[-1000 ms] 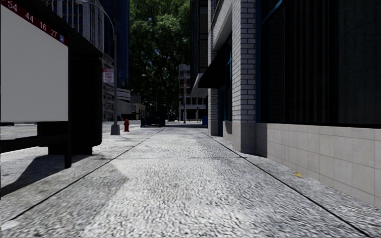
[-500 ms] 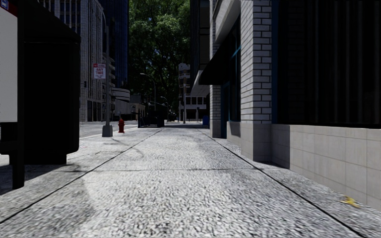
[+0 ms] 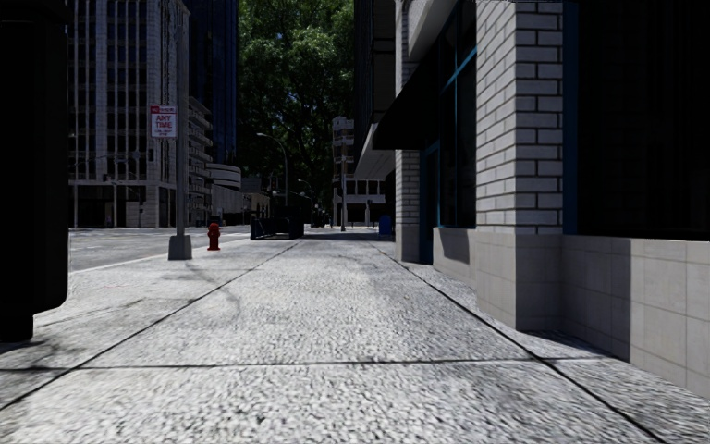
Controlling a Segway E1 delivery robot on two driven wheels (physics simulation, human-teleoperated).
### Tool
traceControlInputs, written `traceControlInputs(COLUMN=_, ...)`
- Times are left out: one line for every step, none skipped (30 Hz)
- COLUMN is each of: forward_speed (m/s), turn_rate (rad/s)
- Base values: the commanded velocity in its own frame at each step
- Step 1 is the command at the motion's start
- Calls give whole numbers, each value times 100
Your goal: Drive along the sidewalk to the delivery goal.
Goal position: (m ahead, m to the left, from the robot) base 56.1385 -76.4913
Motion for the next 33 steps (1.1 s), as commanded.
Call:
traceControlInputs(forward_speed=200, turn_rate=0)
traceControlInputs(forward_speed=200, turn_rate=0)
traceControlInputs(forward_speed=200, turn_rate=0)
traceControlInputs(forward_speed=200, turn_rate=0)
traceControlInputs(forward_speed=200, turn_rate=0)
traceControlInputs(forward_speed=200, turn_rate=0)
traceControlInputs(forward_speed=200, turn_rate=0)
traceControlInputs(forward_speed=200, turn_rate=0)
traceControlInputs(forward_speed=200, turn_rate=0)
traceControlInputs(forward_speed=200, turn_rate=0)
traceControlInputs(forward_speed=200, turn_rate=0)
traceControlInputs(forward_speed=200, turn_rate=0)
traceControlInputs(forward_speed=200, turn_rate=0)
traceControlInputs(forward_speed=200, turn_rate=0)
traceControlInputs(forward_speed=200, turn_rate=0)
traceControlInputs(forward_speed=200, turn_rate=0)
traceControlInputs(forward_speed=200, turn_rate=0)
traceControlInputs(forward_speed=200, turn_rate=0)
traceControlInputs(forward_speed=200, turn_rate=0)
traceControlInputs(forward_speed=200, turn_rate=0)
traceControlInputs(forward_speed=200, turn_rate=0)
traceControlInputs(forward_speed=200, turn_rate=0)
traceControlInputs(forward_speed=200, turn_rate=0)
traceControlInputs(forward_speed=200, turn_rate=0)
traceControlInputs(forward_speed=200, turn_rate=0)
traceControlInputs(forward_speed=200, turn_rate=0)
traceControlInputs(forward_speed=200, turn_rate=0)
traceControlInputs(forward_speed=200, turn_rate=0)
traceControlInputs(forward_speed=200, turn_rate=0)
traceControlInputs(forward_speed=200, turn_rate=0)
traceControlInputs(forward_speed=200, turn_rate=0)
traceControlInputs(forward_speed=200, turn_rate=0)
traceControlInputs(forward_speed=200, turn_rate=0)
